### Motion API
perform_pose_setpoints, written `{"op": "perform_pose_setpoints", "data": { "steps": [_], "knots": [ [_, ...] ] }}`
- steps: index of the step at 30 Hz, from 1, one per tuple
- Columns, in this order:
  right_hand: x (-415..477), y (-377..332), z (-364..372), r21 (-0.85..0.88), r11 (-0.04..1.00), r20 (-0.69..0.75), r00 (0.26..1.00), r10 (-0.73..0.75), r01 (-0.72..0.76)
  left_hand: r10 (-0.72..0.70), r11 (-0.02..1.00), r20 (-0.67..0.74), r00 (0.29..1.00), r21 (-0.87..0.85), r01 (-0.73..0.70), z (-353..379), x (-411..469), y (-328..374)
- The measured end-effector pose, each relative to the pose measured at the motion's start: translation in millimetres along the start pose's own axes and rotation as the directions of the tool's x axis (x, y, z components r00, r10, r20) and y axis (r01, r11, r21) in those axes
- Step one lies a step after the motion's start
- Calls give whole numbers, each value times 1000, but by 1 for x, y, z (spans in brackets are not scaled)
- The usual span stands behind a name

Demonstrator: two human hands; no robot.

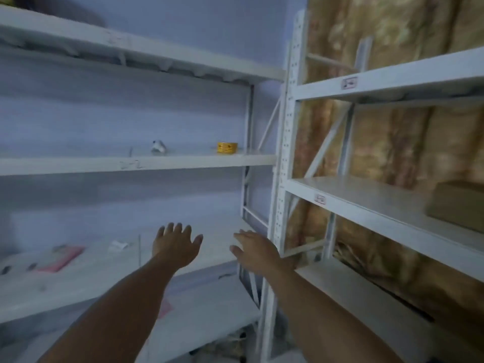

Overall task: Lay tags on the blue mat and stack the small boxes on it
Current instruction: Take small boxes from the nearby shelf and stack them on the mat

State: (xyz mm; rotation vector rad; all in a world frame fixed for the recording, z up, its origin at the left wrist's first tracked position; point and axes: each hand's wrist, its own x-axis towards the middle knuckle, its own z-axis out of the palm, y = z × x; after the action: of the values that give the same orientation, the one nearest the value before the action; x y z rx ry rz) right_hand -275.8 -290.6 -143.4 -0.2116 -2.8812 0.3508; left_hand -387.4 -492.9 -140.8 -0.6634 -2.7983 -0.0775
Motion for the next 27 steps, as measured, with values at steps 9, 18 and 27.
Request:
{"op": "perform_pose_setpoints", "data": {
  "steps": [9, 18, 27],
  "knots": [
    [116, -137, -8, -77, 983, -41, 984, -173, 169, -199, 979, -128, 971, 20, 203, -48, 30, -138],
    [208, -165, -11, -130, 973, -107, 973, -205, 191, -191, 981, -193, 962, -1, 195, -51, 109, -164],
    [322, -157, -29, -151, 980, -197, 967, -160, 131, -123, 992, -256, 959, -25, 120, -51, 238, -171]
  ]
}}
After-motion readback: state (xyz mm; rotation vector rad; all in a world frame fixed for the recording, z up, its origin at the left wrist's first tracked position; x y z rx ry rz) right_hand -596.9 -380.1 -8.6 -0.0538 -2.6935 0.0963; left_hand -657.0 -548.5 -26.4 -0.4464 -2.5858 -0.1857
